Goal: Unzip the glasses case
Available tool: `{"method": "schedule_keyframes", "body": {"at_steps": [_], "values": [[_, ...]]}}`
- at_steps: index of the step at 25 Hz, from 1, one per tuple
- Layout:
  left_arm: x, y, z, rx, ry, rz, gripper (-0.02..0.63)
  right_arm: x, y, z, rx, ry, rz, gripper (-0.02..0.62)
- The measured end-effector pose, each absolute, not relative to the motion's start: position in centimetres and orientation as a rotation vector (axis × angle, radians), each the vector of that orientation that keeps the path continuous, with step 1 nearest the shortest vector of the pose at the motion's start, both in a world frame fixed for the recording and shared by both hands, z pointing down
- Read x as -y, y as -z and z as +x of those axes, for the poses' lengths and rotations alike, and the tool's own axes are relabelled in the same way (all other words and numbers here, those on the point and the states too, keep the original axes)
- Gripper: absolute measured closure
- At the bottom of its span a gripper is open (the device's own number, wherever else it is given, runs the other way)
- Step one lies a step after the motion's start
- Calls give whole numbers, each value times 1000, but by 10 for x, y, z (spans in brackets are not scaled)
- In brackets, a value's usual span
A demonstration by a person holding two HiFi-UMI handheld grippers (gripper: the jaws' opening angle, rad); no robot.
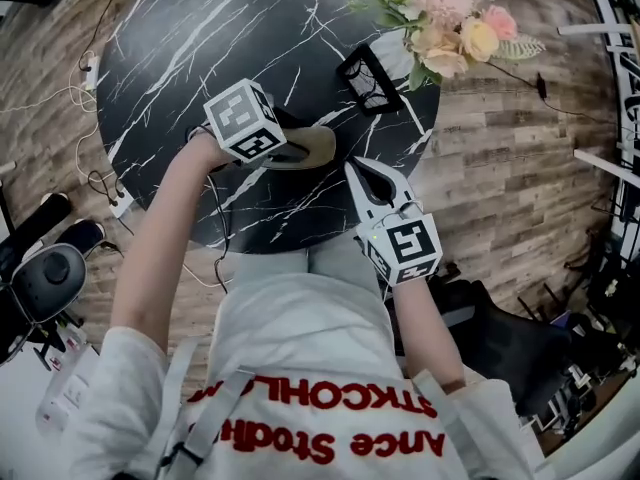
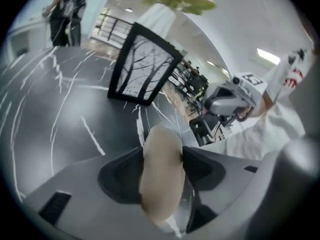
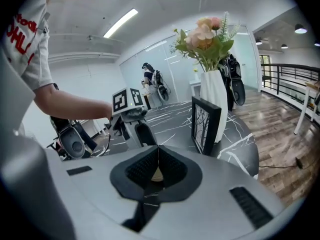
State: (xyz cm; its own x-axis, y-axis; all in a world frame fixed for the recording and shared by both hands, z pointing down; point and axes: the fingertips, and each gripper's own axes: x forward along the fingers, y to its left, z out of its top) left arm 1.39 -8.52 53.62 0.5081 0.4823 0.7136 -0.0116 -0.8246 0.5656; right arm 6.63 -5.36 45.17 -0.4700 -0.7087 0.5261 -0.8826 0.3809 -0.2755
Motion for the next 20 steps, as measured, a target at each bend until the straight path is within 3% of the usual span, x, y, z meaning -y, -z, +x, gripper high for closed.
{"method": "schedule_keyframes", "body": {"at_steps": [8,15,18,20], "values": [[71,-534,-8,-170,-1115,2227,359,51,-508,56,2313,-646,903,581],[52,-532,-23,-258,-1222,2423,351,26,-543,38,2228,-396,486,577],[45,-540,-28,-347,-1331,2436,310,20,-549,30,2227,-387,420,506],[48,-541,-29,-346,-1335,2382,307,20,-552,28,2218,-370,411,499]]}}
